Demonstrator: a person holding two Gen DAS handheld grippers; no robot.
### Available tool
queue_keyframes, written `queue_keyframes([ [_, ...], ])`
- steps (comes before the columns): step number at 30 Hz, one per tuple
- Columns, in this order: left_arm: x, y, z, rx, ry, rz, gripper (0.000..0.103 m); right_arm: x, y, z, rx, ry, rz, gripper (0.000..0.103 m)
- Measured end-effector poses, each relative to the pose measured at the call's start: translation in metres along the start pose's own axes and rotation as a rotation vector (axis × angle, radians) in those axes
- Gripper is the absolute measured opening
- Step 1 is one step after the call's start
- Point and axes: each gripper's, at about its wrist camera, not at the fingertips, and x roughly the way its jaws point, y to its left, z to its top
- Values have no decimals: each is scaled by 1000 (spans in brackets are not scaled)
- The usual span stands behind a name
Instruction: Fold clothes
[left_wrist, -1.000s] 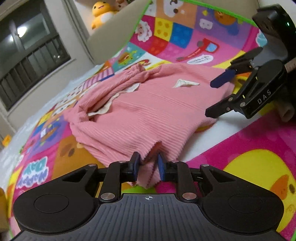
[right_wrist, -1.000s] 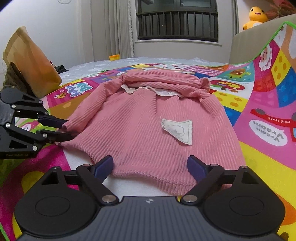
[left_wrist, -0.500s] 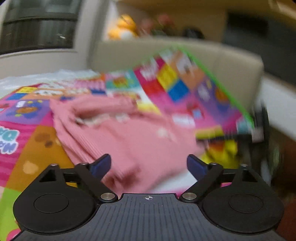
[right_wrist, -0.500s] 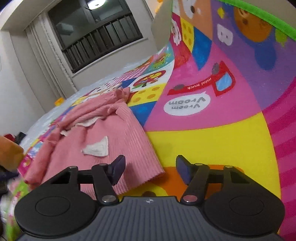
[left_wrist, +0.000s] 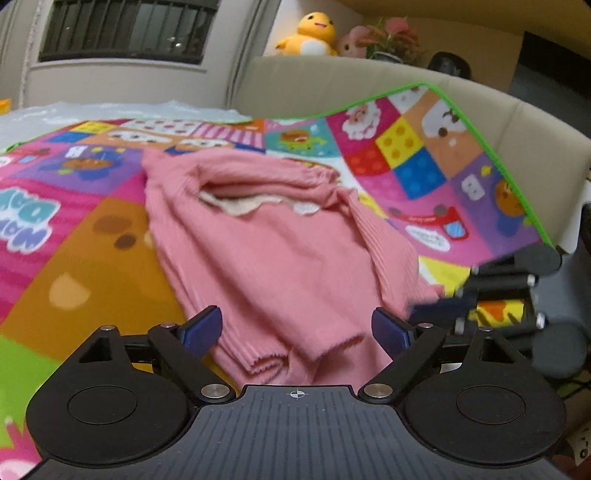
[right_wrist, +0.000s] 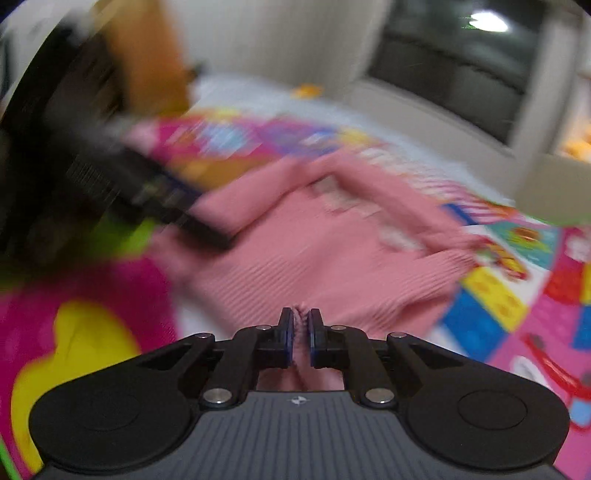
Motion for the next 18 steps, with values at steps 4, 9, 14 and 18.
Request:
queue_keyframes([
  [4, -3, 1, -9, 18, 5, 7, 93, -2, 2, -4, 11, -4, 9, 10],
  [9, -9, -8, 4, 53, -28, -12, 93, -6, -5, -8, 86, -4, 34, 10],
  [14, -4, -18, 9, 79, -31, 52, 92, -9, -8, -12, 112, -17, 36, 10],
  [18, 6, -26, 4, 96, -9, 184, 91, -10, -12, -15, 143, -24, 44, 11],
])
